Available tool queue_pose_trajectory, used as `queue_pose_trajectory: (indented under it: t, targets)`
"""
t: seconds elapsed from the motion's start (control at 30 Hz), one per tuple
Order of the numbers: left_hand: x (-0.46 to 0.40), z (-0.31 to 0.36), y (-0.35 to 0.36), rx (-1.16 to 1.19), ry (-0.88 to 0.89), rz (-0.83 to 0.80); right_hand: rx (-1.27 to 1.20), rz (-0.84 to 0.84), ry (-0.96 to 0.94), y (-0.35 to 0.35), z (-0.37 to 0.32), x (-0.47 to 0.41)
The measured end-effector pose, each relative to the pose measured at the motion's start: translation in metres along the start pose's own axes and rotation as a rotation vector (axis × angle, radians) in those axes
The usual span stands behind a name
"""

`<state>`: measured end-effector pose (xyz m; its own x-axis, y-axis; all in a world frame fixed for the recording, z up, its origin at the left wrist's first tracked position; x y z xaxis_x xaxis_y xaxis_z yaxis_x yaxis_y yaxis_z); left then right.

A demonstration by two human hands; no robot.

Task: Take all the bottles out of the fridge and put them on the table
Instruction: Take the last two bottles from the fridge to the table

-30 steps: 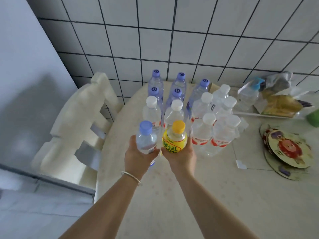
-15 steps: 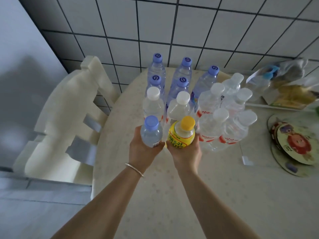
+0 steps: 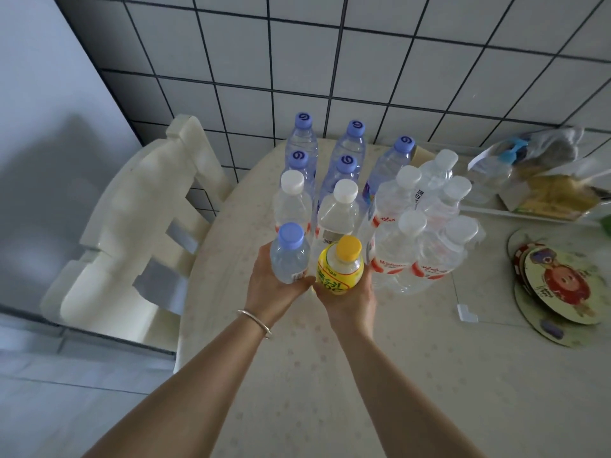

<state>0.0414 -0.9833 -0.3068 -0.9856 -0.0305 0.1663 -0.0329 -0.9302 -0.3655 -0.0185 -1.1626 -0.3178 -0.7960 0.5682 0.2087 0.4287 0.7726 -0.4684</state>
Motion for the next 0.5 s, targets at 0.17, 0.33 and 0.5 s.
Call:
queue_pose_trajectory:
  t: [0.17,0.33,0.5]
  targets:
    - [0.016,0.004,-0.017,0.072,0.041,0.020,0.090,-0.097,0.033,-0.003,0.003,0.005]
    - [0.055,0.037,-0.048,0.150,0.119,0.137,0.098,-0.031,0.137,-0.032,0.005,0.037]
    - [0.100,0.057,-0.072,0.232,0.169,0.250,0.128,-0.107,0.102,-0.052,-0.009,0.085]
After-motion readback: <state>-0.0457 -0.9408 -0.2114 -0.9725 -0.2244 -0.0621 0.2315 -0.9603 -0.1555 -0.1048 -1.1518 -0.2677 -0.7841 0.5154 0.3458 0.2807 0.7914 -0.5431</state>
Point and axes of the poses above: each hand's wrist, its own x-axis away from the middle knuckle, its own y-axis out of the palm, z = x × y, the point moved 10 cm from there along -x, towards the middle knuckle
